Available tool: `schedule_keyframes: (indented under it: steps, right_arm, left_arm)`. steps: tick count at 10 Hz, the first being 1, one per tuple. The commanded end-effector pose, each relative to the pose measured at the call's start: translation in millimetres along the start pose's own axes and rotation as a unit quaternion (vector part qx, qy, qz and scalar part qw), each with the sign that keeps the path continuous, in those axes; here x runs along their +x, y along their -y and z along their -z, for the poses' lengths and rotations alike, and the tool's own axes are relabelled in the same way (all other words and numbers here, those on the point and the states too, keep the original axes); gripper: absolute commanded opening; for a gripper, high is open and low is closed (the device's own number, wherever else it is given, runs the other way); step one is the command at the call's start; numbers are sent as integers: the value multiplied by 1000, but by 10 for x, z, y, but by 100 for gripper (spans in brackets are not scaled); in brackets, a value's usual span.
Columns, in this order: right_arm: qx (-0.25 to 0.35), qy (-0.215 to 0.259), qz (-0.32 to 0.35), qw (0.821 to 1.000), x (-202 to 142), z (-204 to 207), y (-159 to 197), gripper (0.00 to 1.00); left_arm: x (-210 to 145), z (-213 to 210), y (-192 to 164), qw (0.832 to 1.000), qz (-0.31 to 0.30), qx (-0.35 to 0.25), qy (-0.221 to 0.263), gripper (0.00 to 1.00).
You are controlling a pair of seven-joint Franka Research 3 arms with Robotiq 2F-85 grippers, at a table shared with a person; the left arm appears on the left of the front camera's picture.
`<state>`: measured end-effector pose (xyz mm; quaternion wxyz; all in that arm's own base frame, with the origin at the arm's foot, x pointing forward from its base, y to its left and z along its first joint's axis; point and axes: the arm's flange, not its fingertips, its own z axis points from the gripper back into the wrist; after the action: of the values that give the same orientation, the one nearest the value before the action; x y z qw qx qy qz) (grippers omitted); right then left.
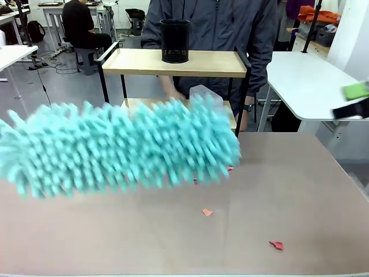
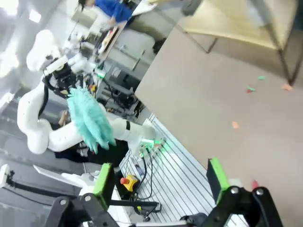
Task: Clean the shelf.
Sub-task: Hand the Duster back to the human.
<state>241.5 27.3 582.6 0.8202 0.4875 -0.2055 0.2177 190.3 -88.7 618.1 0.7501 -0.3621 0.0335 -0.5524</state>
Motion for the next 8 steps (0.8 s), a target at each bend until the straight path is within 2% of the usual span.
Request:
schedule_keyframes:
  steps: [1, 2, 4, 6, 8]
  right_arm:
    - [18, -27, -25, 999, 184, 602, -95, 100]
    - [52, -52, -31, 997, 171, 938, -129, 100]
    - [111, -115, -35, 987, 36, 1437, -271, 100]
    - [149, -187, -50, 970, -112, 1778, -490, 100]
    - [160, -247, -78, 952, -328, 1915, -650, 100]
  left_arm:
    - [256, 147, -87, 998, 34, -8, -44, 12]
    - [359, 248, -139, 997, 46, -35, -58, 12]
    - [492, 336, -218, 995, 49, -48, -65, 12]
    - [561, 384, -267, 994, 52, -69, -73, 12]
    - [572, 404, -282, 994, 46, -68, -69, 12]
